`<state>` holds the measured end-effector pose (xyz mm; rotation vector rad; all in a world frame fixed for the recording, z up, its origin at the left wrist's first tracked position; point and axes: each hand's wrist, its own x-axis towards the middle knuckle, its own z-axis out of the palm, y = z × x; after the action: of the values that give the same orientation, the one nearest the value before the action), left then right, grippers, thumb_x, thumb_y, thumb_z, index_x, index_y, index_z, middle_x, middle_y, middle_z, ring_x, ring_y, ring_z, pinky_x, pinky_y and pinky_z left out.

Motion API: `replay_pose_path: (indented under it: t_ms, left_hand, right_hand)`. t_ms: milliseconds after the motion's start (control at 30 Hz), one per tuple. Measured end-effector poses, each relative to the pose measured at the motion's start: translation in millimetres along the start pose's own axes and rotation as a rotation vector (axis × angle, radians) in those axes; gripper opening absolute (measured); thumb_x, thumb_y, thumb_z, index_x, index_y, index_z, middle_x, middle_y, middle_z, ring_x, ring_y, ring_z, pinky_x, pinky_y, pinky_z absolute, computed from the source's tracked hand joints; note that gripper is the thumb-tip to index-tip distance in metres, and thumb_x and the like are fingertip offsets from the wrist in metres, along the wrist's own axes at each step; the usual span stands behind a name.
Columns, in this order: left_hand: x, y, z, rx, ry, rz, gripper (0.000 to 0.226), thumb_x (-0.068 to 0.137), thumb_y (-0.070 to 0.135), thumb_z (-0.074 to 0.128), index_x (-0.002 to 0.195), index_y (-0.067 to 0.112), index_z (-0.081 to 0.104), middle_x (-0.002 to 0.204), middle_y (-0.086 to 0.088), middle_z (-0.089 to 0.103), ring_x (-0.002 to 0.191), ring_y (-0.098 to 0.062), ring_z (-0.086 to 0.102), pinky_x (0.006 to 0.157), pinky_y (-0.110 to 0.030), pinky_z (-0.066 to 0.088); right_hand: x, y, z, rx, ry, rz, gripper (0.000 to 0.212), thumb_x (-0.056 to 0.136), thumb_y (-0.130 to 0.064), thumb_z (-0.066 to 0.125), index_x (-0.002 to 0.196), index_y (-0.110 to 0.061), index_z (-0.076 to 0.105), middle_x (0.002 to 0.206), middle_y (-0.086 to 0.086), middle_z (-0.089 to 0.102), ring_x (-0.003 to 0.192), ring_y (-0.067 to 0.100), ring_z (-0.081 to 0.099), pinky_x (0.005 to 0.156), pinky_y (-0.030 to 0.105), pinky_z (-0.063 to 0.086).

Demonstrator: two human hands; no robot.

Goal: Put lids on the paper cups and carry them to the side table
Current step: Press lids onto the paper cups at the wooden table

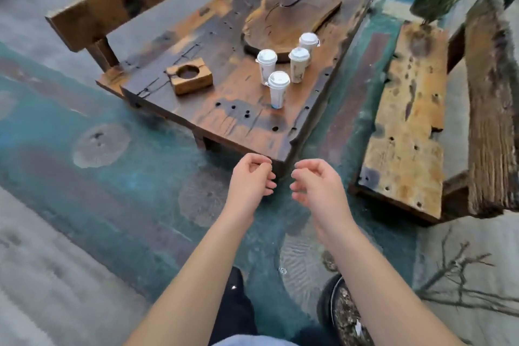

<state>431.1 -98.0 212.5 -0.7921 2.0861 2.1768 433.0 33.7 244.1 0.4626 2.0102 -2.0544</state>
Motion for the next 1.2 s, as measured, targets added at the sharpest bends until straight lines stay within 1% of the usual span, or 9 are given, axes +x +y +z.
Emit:
replay_pose_path:
  t_ms: [400, 600, 700, 767, 833, 933, 1033, 1133, 1200]
  left_hand:
    - [169, 40, 10, 0.048, -0.120, -0.099, 0.018, 0.102, 0.010, 0.050, 0.116, 0.006, 0.060, 0.091, -0.008, 0.063, 0.071, -0.018, 0.062, 0.063, -0.027, 0.054]
    - [273, 28, 22, 0.077, -0.008, -0.146, 0.014, 0.096, 0.006, 0.054, 0.106, 0.015, 0.060, 0.084, -0.003, 0.065, 0.072, -0.019, 0.063, 0.073, -0.033, 0.051]
    - [331, 7, 44, 0.075, 0.085, -0.223, 0.016, 0.097, 0.004, 0.054, 0.109, 0.016, 0.056, 0.081, -0.001, 0.060, 0.074, -0.020, 0.060, 0.071, -0.037, 0.051]
    - [374, -8, 68, 0.075, 0.176, -0.275, 0.016, 0.099, 0.007, 0.058, 0.109, 0.020, 0.054, 0.080, 0.000, 0.058, 0.070, -0.019, 0.057, 0.068, -0.039, 0.050]
    - [416, -21, 95, 0.043, 0.307, -0.336, 0.018, 0.099, 0.009, 0.061, 0.111, 0.019, 0.053, 0.079, 0.001, 0.058, 0.066, -0.015, 0.055, 0.064, -0.028, 0.046]
    - [450, -21, 139, -0.023, 0.556, -0.456, 0.023, 0.097, 0.007, 0.064, 0.116, 0.015, 0.052, 0.084, -0.003, 0.057, 0.070, -0.014, 0.055, 0.056, -0.015, 0.041]
    - [458, -13, 180, -0.002, 0.687, -0.566, 0.040, 0.092, 0.012, 0.074, 0.127, 0.014, 0.053, 0.091, 0.001, 0.059, 0.081, -0.016, 0.059, 0.067, -0.022, 0.046]
    - [471, -2, 209, -0.006, 0.735, -0.556, 0.058, 0.090, 0.017, 0.078, 0.140, 0.017, 0.048, 0.109, 0.000, 0.057, 0.091, -0.012, 0.057, 0.074, -0.016, 0.045]
    - [486, -1, 219, -0.021, 0.772, -0.535, 0.073, 0.087, 0.024, 0.082, 0.148, 0.019, 0.043, 0.122, 0.002, 0.054, 0.105, -0.013, 0.057, 0.089, -0.024, 0.048]
  right_hand:
    - [166, -67, 57, -0.125, 0.101, -0.023, 0.015, 0.096, -0.002, 0.055, 0.093, -0.014, 0.063, 0.081, 0.001, 0.062, 0.068, 0.014, 0.060, 0.062, 0.025, 0.052]
    - [309, -79, 88, -0.304, -0.016, -0.047, 0.012, 0.096, -0.007, 0.056, 0.092, -0.015, 0.064, 0.083, 0.001, 0.063, 0.066, 0.011, 0.060, 0.064, 0.027, 0.052]
    - [404, -90, 115, -0.519, -0.172, -0.141, 0.012, 0.092, -0.016, 0.058, 0.084, -0.022, 0.063, 0.084, 0.000, 0.068, 0.073, 0.016, 0.063, 0.072, 0.037, 0.053]
    - [470, -99, 138, -0.707, -0.331, -0.280, 0.013, 0.091, -0.018, 0.057, 0.084, -0.027, 0.063, 0.084, -0.003, 0.070, 0.080, 0.014, 0.063, 0.076, 0.032, 0.050]
    - [537, -104, 162, -0.814, -0.502, -0.420, 0.016, 0.096, -0.012, 0.053, 0.091, -0.023, 0.063, 0.085, -0.006, 0.067, 0.077, 0.006, 0.055, 0.073, 0.023, 0.040]
    - [607, -113, 183, -0.891, -0.754, -0.508, 0.019, 0.100, -0.008, 0.049, 0.090, -0.020, 0.058, 0.078, -0.015, 0.058, 0.076, 0.002, 0.047, 0.072, 0.023, 0.033]
    - [648, -111, 176, -1.015, -0.989, -0.514, 0.019, 0.100, -0.008, 0.048, 0.088, -0.019, 0.058, 0.074, -0.014, 0.056, 0.072, 0.007, 0.046, 0.068, 0.027, 0.030]
    - [673, -103, 169, -1.102, -1.176, -0.602, 0.019, 0.098, -0.011, 0.045, 0.092, -0.017, 0.062, 0.088, 0.001, 0.065, 0.086, 0.023, 0.058, 0.072, 0.028, 0.032]
    - [683, -95, 165, -1.185, -1.226, -0.684, 0.026, 0.096, -0.016, 0.042, 0.100, -0.010, 0.066, 0.099, 0.010, 0.069, 0.097, 0.030, 0.059, 0.078, 0.033, 0.038]
